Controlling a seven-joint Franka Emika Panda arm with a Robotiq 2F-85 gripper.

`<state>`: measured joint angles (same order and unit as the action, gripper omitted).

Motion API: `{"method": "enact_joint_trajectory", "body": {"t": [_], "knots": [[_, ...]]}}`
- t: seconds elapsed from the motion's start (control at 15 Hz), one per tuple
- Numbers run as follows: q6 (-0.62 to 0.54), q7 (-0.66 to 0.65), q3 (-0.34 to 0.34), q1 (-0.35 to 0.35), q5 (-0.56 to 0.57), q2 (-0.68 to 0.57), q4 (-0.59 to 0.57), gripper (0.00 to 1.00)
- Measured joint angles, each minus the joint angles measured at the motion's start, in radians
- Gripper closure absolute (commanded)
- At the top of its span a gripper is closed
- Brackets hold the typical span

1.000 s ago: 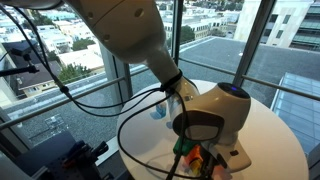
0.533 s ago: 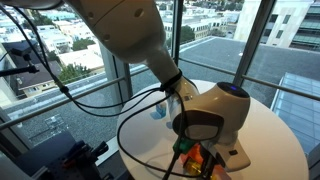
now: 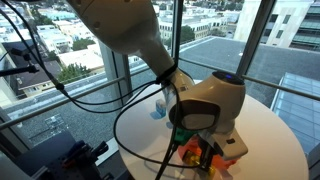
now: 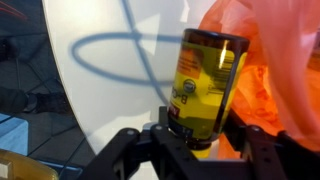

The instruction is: Remove the brown bottle from the plastic and put it on the table

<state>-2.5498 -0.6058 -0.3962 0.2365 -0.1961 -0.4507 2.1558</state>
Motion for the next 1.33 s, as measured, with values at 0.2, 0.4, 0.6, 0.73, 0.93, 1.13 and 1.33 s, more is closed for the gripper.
{"method": "enact_joint_trajectory", "body": {"t": [0.2,0.4,0.6,0.73,0.93,1.13,1.33], "knots": [[0.003,0.000,-0.011,-0.023,0.040,0.057,0.037,0.69],[0.003,-0.002,-0.027,-0.044,0.101,0.120,0.076,0.69],[0.003,-0.041,-0.047,-0.061,0.197,0.183,0.107,0.69],[0.004,-0.075,-0.058,-0.063,0.264,0.226,0.124,0.69],[0.019,-0.106,-0.064,-0.062,0.348,0.289,0.143,0.69],[0.049,-0.119,-0.050,-0.062,0.405,0.344,0.160,0.69],[0.089,-0.118,-0.008,-0.061,0.407,0.380,0.173,0.69]]}}
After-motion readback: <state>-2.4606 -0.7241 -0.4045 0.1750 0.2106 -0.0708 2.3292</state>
